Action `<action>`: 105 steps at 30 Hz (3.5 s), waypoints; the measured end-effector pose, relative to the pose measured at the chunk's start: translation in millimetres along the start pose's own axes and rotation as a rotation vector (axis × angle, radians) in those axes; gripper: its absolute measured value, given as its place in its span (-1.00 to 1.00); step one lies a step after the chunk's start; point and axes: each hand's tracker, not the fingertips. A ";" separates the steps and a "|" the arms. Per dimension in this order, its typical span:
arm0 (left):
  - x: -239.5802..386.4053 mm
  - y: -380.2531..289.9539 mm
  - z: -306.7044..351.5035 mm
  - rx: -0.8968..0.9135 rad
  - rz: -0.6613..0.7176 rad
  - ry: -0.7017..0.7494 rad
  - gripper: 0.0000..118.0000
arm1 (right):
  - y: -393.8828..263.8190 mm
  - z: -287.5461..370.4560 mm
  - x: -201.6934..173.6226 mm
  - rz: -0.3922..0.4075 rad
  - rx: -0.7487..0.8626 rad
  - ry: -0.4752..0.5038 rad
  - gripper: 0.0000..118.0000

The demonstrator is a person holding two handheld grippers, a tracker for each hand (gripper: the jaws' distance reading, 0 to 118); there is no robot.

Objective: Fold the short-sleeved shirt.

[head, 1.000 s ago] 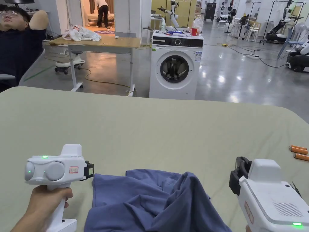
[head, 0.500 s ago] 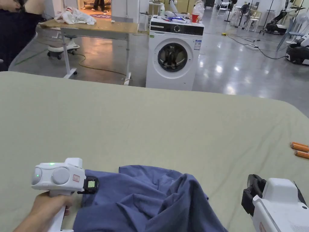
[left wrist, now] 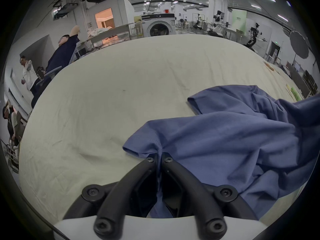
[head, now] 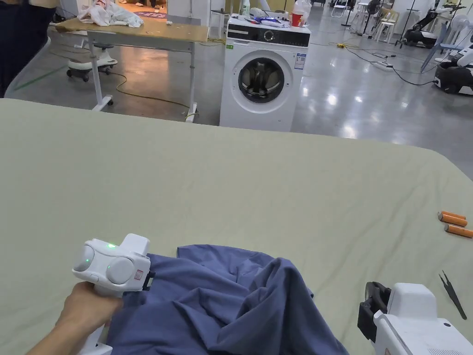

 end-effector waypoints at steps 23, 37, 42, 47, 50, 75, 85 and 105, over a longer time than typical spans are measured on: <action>-28.3 -34.0 143.5 0.299 0.156 -0.055 -1.00 | -61.0 -29.0 -13.8 0.063 -0.320 0.161 -0.88; -84.9 40.5 258.7 0.537 0.098 0.096 -1.00 | 104.6 25.2 52.0 0.066 0.048 -0.023 -0.88; -112.2 68.4 295.7 0.606 0.117 0.158 -1.00 | 154.7 31.1 64.4 0.098 0.128 -0.065 -0.88; -143.5 95.4 321.7 0.643 0.158 0.212 -1.00 | 207.2 26.2 75.0 0.061 0.179 -0.107 -0.88; -158.3 110.4 331.4 0.661 0.186 0.233 -1.00 | 238.3 21.8 77.2 0.034 0.209 -0.114 -0.88; -195.0 179.4 312.6 0.709 0.178 0.285 -1.00 | 333.3 -40.3 71.5 -0.021 0.246 -0.124 -0.88; -166.9 46.0 234.2 0.580 0.239 0.206 -1.00 | 192.4 -27.5 69.4 0.027 0.099 -0.113 -0.88; -117.5 -201.0 220.7 0.425 0.360 0.160 -1.00 | -25.3 63.3 66.8 0.090 -0.102 -0.124 -0.87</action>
